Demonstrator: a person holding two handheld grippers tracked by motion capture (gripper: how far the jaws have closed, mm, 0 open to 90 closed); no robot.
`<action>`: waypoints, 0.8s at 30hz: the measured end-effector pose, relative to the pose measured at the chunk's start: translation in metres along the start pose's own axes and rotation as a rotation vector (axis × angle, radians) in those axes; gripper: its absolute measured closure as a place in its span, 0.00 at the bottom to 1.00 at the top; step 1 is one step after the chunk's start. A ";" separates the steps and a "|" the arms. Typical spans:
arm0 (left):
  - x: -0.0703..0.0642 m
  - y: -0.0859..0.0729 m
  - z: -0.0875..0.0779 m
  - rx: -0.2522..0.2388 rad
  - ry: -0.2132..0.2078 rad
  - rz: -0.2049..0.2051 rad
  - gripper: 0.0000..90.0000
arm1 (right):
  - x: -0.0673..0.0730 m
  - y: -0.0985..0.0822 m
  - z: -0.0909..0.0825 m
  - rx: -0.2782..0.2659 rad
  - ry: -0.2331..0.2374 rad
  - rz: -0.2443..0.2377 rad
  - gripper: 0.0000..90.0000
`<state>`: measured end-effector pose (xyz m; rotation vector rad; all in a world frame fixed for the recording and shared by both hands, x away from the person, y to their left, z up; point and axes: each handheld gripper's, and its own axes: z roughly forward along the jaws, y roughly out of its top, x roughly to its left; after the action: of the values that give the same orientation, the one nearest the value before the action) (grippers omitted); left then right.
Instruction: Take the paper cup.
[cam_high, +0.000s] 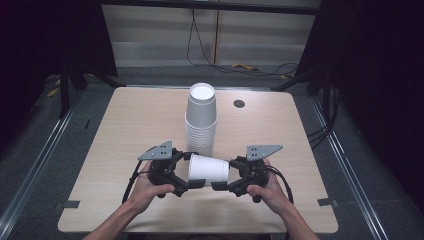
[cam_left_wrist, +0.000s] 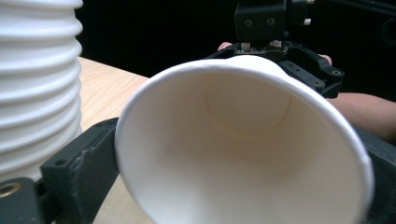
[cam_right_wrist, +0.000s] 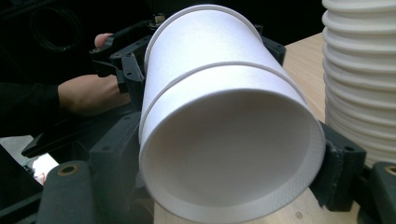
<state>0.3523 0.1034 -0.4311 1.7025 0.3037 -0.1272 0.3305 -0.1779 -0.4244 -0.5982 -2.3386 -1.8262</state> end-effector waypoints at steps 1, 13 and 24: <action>0.000 0.000 0.001 0.001 -0.010 -0.001 0.02 | 0.001 0.000 0.001 0.002 0.002 -0.001 0.26; -0.001 0.001 -0.001 0.055 -0.017 0.054 0.09 | -0.002 -0.002 0.002 0.040 -0.004 0.000 0.23; -0.002 0.002 -0.002 0.116 0.013 0.085 0.11 | -0.001 -0.003 0.006 0.115 -0.045 -0.015 0.21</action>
<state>0.3509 0.1051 -0.4280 1.8288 0.2368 -0.0727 0.3317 -0.1733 -0.4288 -0.6141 -2.4638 -1.6866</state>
